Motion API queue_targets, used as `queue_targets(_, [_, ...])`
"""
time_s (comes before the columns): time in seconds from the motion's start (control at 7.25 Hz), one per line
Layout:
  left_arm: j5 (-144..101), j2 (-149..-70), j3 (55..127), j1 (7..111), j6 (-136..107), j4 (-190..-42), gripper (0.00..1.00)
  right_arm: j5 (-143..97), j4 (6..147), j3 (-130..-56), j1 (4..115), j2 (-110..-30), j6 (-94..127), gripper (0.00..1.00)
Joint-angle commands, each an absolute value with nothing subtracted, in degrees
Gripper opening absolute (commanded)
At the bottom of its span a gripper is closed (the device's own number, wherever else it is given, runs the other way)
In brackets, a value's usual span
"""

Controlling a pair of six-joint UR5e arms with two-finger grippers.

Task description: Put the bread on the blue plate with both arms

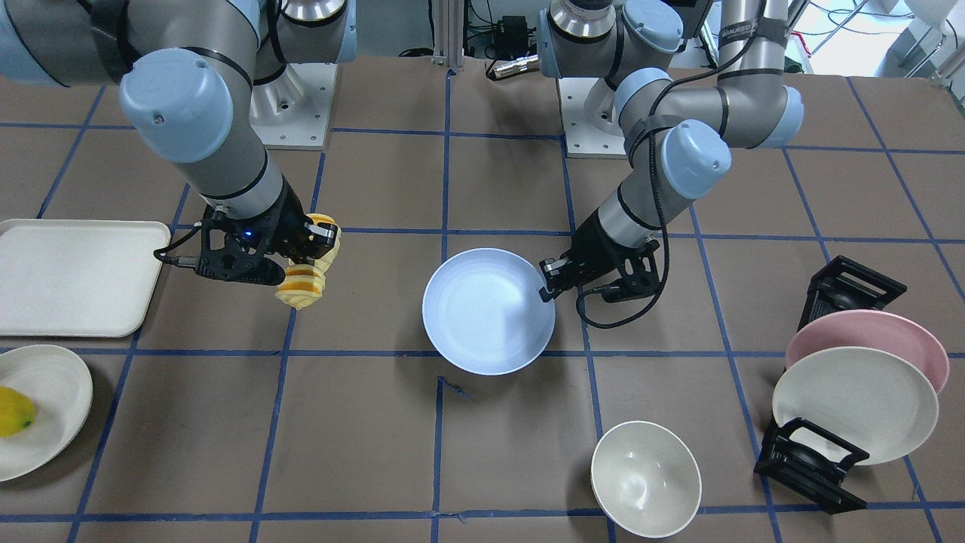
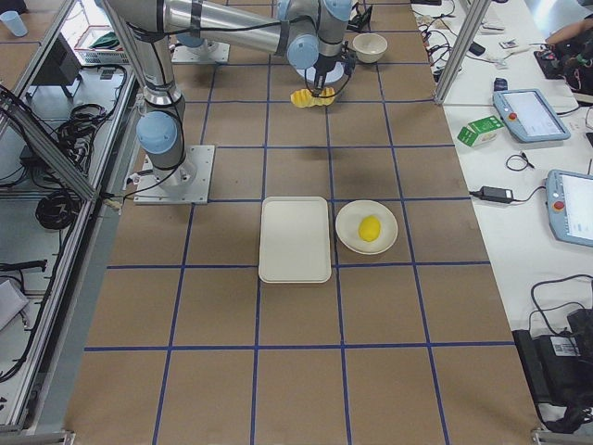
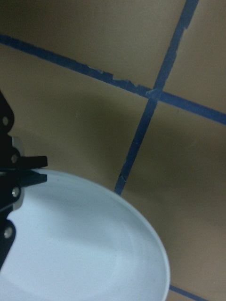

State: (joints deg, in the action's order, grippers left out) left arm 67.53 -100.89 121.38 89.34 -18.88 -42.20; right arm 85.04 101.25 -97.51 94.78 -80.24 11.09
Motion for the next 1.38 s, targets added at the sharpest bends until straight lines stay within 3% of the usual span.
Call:
queue_targets(0.0, [72.03,-105.72,121.55,94.73,-20.39,-35.51,0.00,84.99,108.41,-96.86,98.24,-76.49,11.16,0.00])
queue_targets(0.28, [74.00,-107.75,121.38,97.03,-20.48,-33.77,0.00,84.99,109.08,-92.92,100.45,-72.62,11.95,0.00])
queue_targets(0.41, [73.57,-108.80,121.20,97.38,-20.65,-31.92,0.06,84.82,109.07,-92.12,102.03,-70.77,14.91,0.00])
queue_targets(0.69, [74.00,-108.99,120.94,97.82,-19.52,-30.33,0.76,81.13,112.30,-91.93,105.28,-67.86,22.21,0.00])
queue_targets(0.83, [73.92,-107.51,119.28,97.65,-19.42,-30.76,1.00,81.12,113.98,-92.02,106.34,-66.89,23.98,0.00])
queue_targets(1.24, [82.80,-101.36,110.34,95.81,-8.41,-52.32,1.00,81.12,118.12,-92.11,108.63,-63.29,26.10,0.00])
